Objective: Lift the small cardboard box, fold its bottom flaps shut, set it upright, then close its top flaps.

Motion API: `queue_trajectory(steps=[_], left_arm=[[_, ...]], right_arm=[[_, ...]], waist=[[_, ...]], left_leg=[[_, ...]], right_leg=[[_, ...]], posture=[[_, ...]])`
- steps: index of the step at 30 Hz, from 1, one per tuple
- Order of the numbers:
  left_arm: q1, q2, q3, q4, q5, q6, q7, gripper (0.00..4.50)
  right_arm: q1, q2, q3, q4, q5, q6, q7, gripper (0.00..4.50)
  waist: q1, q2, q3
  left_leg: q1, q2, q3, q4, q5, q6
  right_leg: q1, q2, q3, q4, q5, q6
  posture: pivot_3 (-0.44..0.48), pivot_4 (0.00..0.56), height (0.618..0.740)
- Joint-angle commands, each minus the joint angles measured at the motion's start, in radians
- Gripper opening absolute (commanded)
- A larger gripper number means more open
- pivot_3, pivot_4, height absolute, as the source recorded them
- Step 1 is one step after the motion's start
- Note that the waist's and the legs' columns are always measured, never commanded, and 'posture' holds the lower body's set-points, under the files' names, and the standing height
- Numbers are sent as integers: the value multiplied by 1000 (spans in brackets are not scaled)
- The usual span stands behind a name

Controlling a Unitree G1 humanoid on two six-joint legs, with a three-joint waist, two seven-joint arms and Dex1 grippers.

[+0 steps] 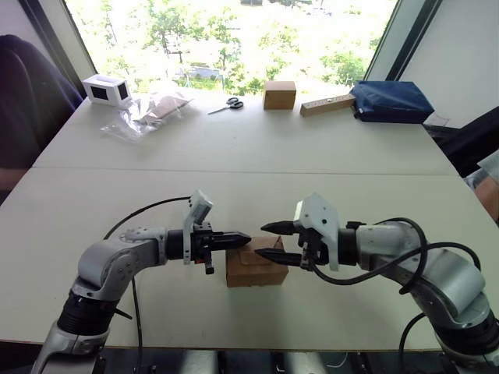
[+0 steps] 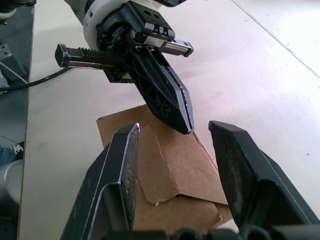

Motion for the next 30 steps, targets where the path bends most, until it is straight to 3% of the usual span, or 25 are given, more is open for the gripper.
queue_trajectory(steps=[1,19,23,30], left_arm=[[0,-11,13,-6,-4,-11,8,0],[15,-21,39,13,-29,-10,4,0],[14,-29,48,19,-38,-7,9,0],[13,-32,51,30,-36,-10,7,0]], right_arm=[[-24,-36,49,-9,-54,-36,2,2283],[-19,-107,267,94,-342,-209,14,2283],[-10,-92,255,101,-354,-228,18,2283],[9,-38,122,24,-195,-164,50,2283]], waist=[[0,0,0],[1,0,0],[1,0,0],[0,0,0]], left_leg=[[0,0,0,0,0,0],[0,0,0,0,0,0],[0,0,0,0,0,0],[0,0,0,0,0,0]], right_leg=[[0,0,0,0,0,0],[0,0,0,0,0,0],[0,0,0,0,0,0],[0,0,0,0,0,0]], posture=[[0,150,740],[0,150,740],[0,150,740],[0,150,740]])
